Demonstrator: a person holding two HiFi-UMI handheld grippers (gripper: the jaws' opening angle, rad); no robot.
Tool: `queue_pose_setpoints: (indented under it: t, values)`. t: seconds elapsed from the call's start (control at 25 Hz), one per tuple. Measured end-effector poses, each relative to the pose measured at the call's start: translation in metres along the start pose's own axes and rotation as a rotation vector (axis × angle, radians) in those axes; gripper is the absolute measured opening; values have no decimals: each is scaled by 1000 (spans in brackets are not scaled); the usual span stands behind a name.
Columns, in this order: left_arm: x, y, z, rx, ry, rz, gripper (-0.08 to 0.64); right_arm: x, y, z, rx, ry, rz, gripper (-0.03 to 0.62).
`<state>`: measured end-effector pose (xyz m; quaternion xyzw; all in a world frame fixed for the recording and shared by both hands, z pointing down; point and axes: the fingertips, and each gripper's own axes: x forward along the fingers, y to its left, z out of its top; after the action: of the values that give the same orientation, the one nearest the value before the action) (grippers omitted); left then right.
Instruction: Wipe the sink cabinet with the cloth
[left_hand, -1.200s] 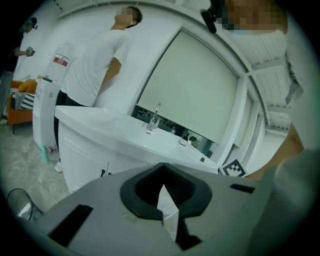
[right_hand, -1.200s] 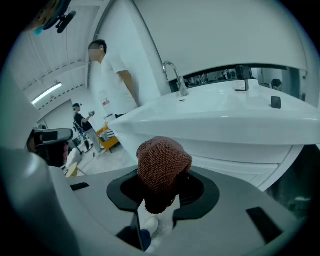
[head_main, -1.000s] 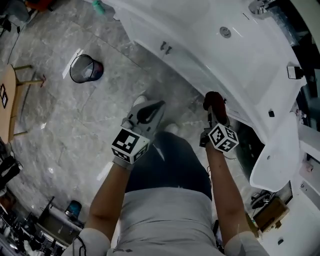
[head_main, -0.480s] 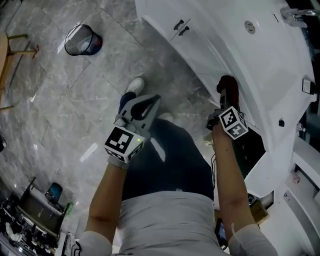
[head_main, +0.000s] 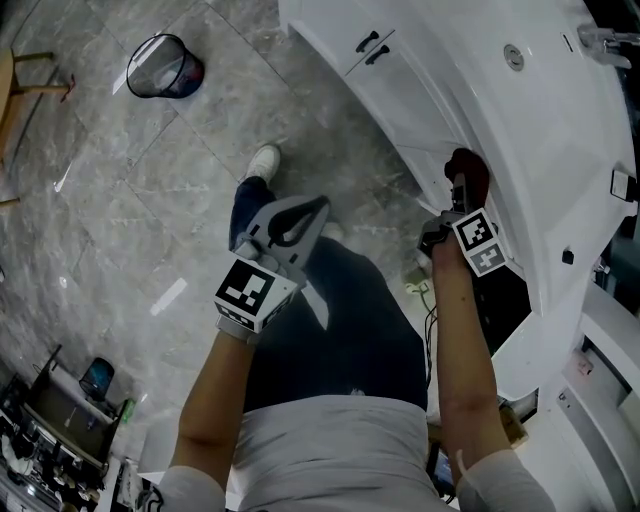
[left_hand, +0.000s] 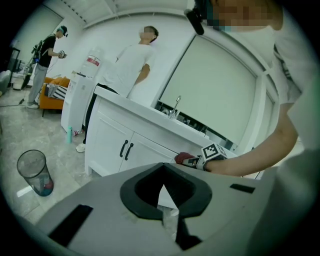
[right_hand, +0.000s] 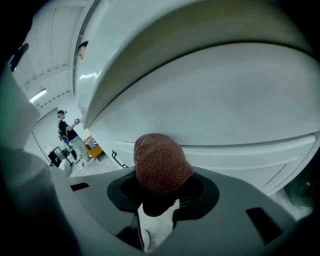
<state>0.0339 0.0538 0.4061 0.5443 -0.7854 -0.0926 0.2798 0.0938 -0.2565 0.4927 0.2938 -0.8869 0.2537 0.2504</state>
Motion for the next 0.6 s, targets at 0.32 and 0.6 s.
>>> queue_pose_setpoints:
  t: [0.32,0.6]
  values:
    - [27,11,-22,-3,19,-21,12,32,-10,-24,-15,42,21,138]
    - [34,20,-44,-5,70,-11,12,70,-18,-64,-28,109,25,135]
